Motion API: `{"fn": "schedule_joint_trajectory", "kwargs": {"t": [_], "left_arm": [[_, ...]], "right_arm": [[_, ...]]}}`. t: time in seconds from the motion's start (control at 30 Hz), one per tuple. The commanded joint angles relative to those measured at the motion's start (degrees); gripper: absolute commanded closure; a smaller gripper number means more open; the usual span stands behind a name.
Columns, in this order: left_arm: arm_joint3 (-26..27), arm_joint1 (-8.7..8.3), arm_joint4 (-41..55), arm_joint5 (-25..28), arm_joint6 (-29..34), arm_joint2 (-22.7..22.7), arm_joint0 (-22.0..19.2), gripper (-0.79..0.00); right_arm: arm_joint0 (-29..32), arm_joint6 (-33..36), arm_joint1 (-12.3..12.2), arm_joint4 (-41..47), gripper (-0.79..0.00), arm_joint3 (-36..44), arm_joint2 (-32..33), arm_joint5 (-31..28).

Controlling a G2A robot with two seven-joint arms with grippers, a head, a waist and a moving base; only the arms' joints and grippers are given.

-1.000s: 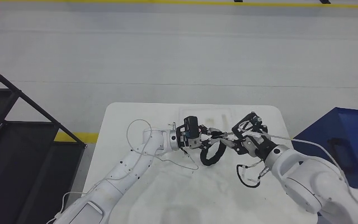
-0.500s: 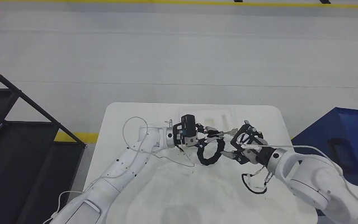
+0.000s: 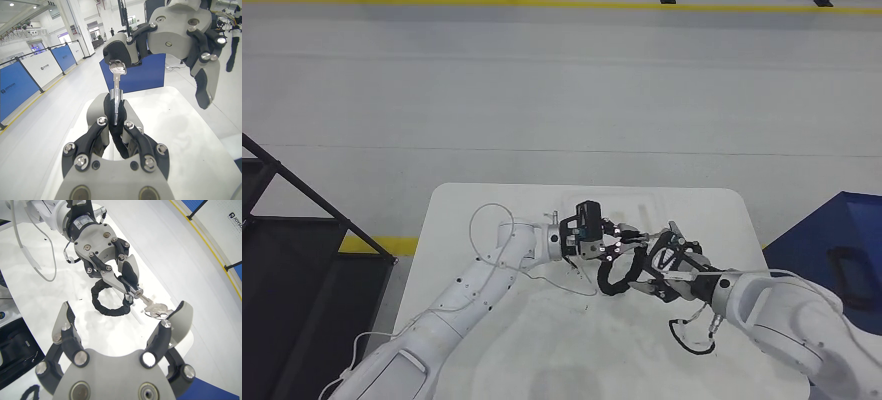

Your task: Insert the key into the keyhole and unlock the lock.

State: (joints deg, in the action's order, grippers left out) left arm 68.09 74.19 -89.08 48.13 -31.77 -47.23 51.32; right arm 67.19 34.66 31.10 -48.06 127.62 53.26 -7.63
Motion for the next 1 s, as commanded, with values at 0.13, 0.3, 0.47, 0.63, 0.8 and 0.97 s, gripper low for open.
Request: {"fn": "schedule_joint_trajectory", "kwargs": {"t": [0.13,0.3,0.47,0.63,0.8,0.97], "left_arm": [[-0.81,0.25,-0.41,-0.21,-0.94,0.76,-0.80,0.000],[-1.61,0.24,-1.16,-0.27,-1.40,1.06,-1.05,0.000],[-2.01,-0.16,-1.98,0.74,-2.13,0.60,-1.10,0.000],[-1.07,-0.84,-3.02,2.12,-2.37,-0.30,-0.71,0.000],[0.48,-1.45,-3.77,3.00,-2.34,-0.99,-0.01,0.000],[1.28,-1.98,-4.00,3.56,-2.02,-1.91,0.24,0.000]], "right_arm": [[-1.07,1.46,1.25,0.17,-0.785,-0.93,-0.85,0.02],[-1.58,2.32,1.96,-0.10,-0.785,-1.76,-0.24,1.08],[-1.19,1.66,2.18,-2.42,-0.785,-2.06,1.38,0.91],[-0.31,-0.24,2.23,-2.90,-0.785,-2.50,2.56,1.17],[-0.31,-0.24,2.23,-2.90,-0.785,-2.50,2.56,1.17],[-0.05,-2.34,2.46,-1.90,-0.785,-2.22,2.53,-1.26]]}}
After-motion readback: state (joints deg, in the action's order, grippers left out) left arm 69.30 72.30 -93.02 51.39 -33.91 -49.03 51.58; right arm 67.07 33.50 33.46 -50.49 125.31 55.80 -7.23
